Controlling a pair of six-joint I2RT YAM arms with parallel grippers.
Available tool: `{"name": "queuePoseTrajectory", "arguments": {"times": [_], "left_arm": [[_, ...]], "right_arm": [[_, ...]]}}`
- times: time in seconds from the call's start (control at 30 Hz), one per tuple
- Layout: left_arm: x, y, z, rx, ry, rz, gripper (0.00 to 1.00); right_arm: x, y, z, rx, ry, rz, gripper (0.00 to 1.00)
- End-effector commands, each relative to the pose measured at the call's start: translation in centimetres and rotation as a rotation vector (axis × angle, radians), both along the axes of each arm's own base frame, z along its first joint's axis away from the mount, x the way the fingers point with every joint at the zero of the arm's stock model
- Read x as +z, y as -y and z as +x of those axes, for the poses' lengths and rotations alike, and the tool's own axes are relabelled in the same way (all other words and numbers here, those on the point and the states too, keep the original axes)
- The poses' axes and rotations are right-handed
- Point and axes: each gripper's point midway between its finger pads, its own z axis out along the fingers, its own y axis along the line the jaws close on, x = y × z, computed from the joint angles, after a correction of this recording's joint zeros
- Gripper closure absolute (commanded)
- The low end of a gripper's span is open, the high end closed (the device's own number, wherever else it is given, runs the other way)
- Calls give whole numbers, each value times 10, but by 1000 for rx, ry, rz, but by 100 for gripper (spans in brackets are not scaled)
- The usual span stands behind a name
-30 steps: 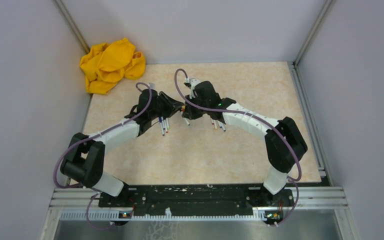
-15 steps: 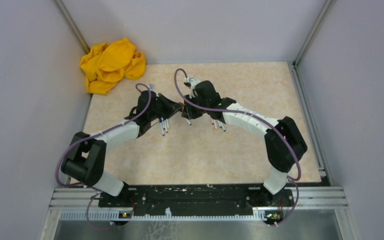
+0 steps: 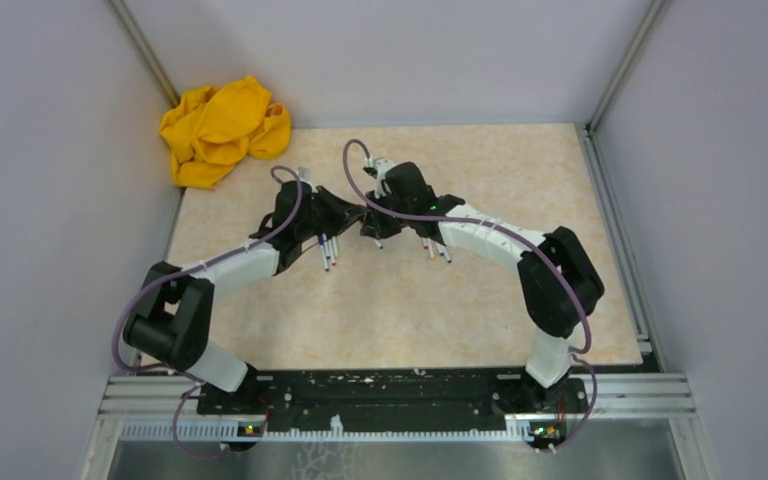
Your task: Open the pen caps
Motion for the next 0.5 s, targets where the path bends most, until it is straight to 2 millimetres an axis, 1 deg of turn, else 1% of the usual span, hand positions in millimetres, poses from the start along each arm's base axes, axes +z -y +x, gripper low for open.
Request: {"name": "queuePoseTrajectory", "arguments": {"times": [0.0, 0.1, 0.2, 0.3, 0.33, 0.47], "left_arm": [[-3, -15, 31, 75, 26, 11, 100], [-16, -29, 60, 105, -3, 6, 100], [-31, -32, 76, 113, -37, -1, 100], [-47, -34, 84, 120, -65, 25, 100], [-50, -34, 85, 120, -67, 31, 100], [-52, -27, 86, 74, -53, 81, 100]], "right_arm": [[-3, 6, 3, -7, 33, -15, 100], [-19, 23, -10, -33, 21, -37, 100], [-27, 34, -13, -57, 19, -66, 100], [-27, 41, -15, -76, 32, -76, 100], [-25, 44, -13, -90, 41, -79, 100], [-24, 63, 5, -169, 55, -108, 100]]}}
